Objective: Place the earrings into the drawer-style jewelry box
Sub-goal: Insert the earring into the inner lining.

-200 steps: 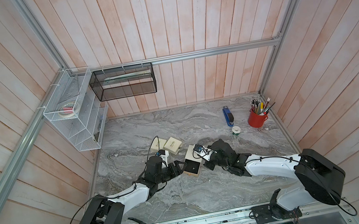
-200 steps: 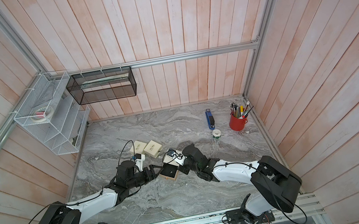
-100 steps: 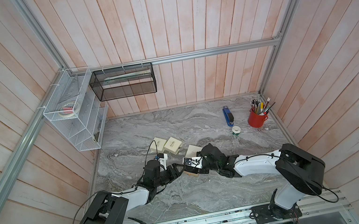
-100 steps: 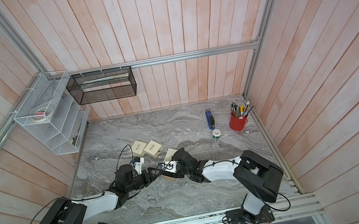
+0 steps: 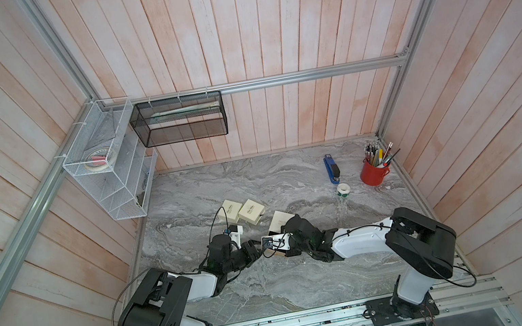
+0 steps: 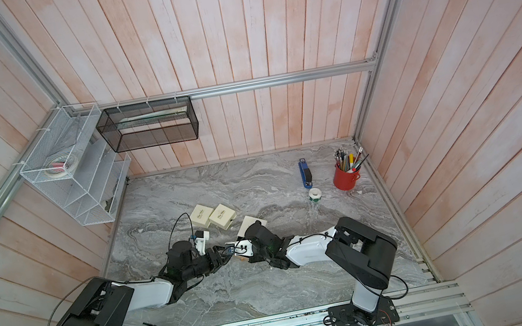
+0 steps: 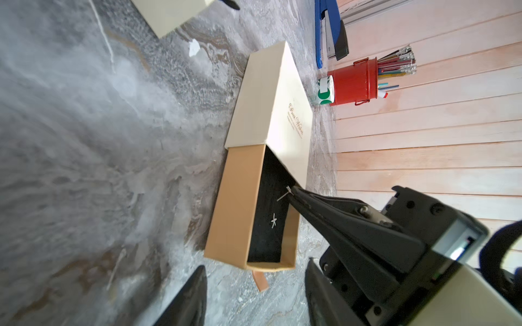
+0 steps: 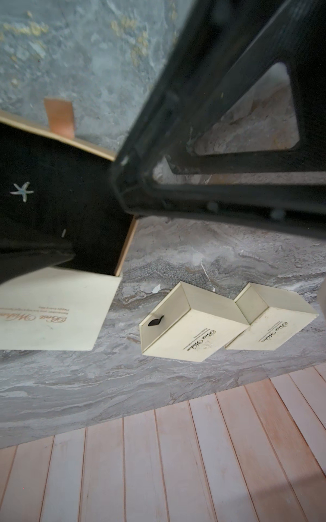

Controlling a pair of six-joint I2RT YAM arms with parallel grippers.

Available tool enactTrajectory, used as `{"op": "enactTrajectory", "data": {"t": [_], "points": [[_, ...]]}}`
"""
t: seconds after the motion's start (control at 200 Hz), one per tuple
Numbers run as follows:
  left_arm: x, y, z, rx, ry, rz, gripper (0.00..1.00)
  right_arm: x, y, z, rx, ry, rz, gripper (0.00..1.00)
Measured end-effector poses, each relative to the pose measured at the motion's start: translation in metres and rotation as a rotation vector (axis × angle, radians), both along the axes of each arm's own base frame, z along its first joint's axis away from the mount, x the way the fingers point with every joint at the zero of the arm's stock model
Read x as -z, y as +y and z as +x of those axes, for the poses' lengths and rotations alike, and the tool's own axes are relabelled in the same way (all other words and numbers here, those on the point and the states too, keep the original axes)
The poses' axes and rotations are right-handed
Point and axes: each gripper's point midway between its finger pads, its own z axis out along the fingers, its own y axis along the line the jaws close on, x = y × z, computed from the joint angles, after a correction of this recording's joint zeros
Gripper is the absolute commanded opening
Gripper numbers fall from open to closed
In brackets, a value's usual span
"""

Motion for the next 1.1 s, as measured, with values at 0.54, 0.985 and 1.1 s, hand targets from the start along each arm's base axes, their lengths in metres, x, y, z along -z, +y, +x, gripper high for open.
{"op": "enactTrajectory", "data": {"t": [0.54,0.985,1.1], "points": [[0.001,-0.004,0.002,0.018,0.004,-0.01,0.54,0.006,0.004,0.008,0.028,-0.036,-0.02,0.0],[0.004,-0.006,0.001,0.028,0.016,-0.011,0.54,0.017,0.006,0.002,-0.002,-0.037,-0.061,0.0],[0.005,-0.005,0.001,0.027,0.018,-0.01,0.54,0.018,0.007,0.0,-0.012,-0.04,-0.071,0.0]]}}
